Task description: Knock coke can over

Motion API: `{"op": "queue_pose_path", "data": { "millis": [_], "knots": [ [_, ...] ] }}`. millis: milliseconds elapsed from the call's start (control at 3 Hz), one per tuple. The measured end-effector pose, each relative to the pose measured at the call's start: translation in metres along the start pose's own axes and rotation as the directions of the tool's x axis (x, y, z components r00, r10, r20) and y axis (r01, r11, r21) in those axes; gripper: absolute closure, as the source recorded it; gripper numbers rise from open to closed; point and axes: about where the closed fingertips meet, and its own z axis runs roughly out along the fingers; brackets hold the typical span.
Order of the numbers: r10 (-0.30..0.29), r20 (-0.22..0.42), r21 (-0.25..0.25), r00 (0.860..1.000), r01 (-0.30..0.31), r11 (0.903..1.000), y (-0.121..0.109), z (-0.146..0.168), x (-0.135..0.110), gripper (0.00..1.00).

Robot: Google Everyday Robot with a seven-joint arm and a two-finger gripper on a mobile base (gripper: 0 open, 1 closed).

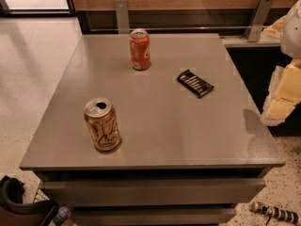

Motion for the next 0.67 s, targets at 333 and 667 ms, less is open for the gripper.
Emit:
{"op": "queue_pose_path", "data": {
  "millis": [333,667],
  "knots": [
    [0.0,0.0,0.0,1.0,0.0,1.0,0.0,0.0,0.0,0.0],
    [0.004,0.011,0.013,1.0,-0.004,0.9999,-0.0028,-0.0007,-0.0005,0.0]
  ]
}}
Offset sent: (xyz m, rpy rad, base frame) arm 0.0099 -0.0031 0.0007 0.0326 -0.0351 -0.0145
